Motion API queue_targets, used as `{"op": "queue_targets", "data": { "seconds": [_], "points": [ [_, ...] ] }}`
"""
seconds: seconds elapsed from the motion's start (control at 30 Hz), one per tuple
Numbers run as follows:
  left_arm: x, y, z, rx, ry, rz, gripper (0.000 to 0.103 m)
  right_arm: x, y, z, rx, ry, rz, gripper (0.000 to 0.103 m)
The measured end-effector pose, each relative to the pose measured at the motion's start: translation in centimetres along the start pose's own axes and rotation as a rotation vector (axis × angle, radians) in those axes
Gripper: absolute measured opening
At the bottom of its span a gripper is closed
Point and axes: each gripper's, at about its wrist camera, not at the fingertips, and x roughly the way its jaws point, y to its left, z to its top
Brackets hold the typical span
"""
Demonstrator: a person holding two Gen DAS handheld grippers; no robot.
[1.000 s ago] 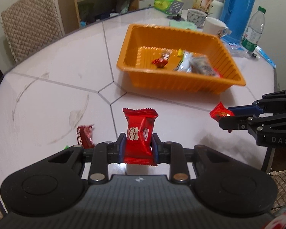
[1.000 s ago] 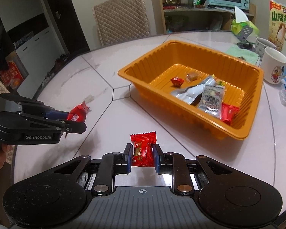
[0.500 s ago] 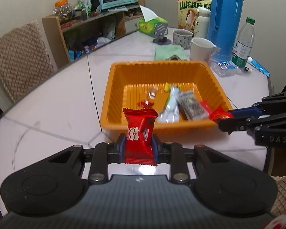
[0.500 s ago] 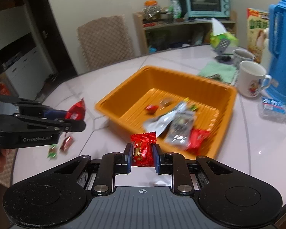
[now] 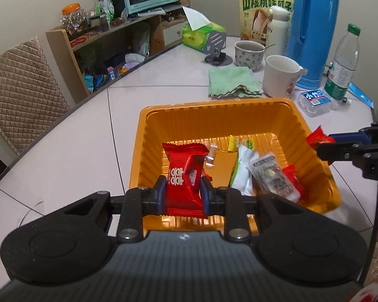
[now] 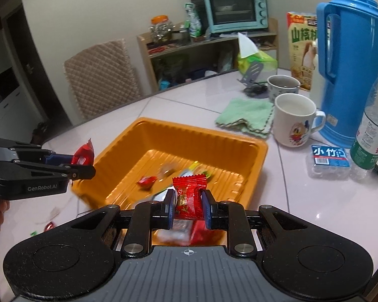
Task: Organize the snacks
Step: 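Carry both red packets over the orange tray with both grippers, then open the left gripper to drop the large red packet into the tray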
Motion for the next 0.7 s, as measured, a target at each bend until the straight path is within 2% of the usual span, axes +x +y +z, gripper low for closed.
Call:
{"op": "queue_targets", "data": {
  "seconds": [0.33, 0.7],
  "points": [
    [4.1, -0.2, 0.6, 0.014, 0.069, -0.007, 0.025, 2.0, -2.2, 0.8, 0.038, 0.012, -0.032, 0.023],
    [5.8, 0.2, 0.7, 0.012, 0.097, -0.011, 0.026, 3.4, -2.8, 1.1, 0.055, 0.027, -0.034, 0.023]
  ]
}}
